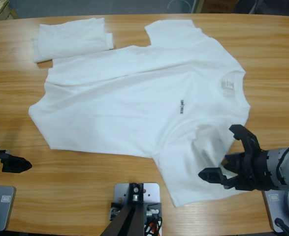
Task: Fold clothes
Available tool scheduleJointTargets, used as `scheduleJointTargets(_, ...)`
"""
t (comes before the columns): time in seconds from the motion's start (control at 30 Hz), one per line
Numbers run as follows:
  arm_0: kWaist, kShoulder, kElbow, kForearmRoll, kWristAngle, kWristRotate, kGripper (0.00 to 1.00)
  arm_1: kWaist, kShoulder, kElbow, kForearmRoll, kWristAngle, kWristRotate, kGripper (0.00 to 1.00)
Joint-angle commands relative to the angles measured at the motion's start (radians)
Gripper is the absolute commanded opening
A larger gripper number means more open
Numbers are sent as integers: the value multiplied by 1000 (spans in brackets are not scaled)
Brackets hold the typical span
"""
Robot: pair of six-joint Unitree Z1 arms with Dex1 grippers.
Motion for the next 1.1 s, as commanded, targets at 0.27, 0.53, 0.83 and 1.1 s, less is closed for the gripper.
scheduleJointTargets(0.27, -7, -31, 31, -27, -3, -13, 1000, 35, -11, -11, 193, -67, -5, 0)
scheduleJointTargets(0.53, -7, -38, 47, -70, -11, -27, 1000, 35, -31, -73, 296, -96, -48, 0)
scheduleJointTargets(0.83, -7, -41, 74, -99, -26, -41, 1000, 35, -83, -112, 375, -94, -56, 0)
scheduleJointTargets(1.1, -12, -55, 72, -138, -38, -52, 1000, 35, -297, -294, 884, -21, 53, 0)
